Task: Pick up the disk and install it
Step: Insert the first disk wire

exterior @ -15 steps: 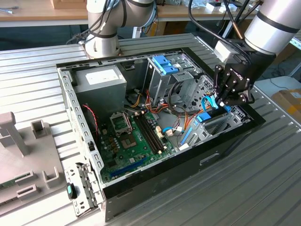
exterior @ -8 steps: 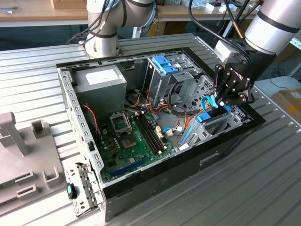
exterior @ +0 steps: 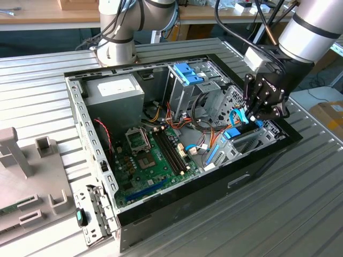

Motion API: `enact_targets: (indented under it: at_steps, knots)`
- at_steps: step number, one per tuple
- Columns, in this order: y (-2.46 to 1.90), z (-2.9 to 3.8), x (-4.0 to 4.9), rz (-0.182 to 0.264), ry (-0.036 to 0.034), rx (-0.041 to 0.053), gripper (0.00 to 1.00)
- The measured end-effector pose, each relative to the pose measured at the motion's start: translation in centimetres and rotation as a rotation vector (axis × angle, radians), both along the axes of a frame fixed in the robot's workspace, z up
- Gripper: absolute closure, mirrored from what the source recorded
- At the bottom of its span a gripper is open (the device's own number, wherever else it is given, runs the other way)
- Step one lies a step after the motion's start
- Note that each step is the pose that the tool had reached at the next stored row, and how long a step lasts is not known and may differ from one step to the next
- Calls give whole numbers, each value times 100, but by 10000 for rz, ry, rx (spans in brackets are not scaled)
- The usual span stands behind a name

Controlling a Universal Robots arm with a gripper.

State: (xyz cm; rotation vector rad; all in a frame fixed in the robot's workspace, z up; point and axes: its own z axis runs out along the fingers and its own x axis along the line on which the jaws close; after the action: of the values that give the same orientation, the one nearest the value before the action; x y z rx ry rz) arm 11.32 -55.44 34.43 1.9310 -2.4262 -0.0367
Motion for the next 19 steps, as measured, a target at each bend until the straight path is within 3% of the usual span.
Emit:
enact_targets:
  at_steps: [7, 13, 19]
  knots:
    - [0, -5, 0, -10, -1, -31, 84]
    - [0, -15, 0, -38, -1, -212, 84]
    - [0, -27, 0, -38, -1, -216, 84]
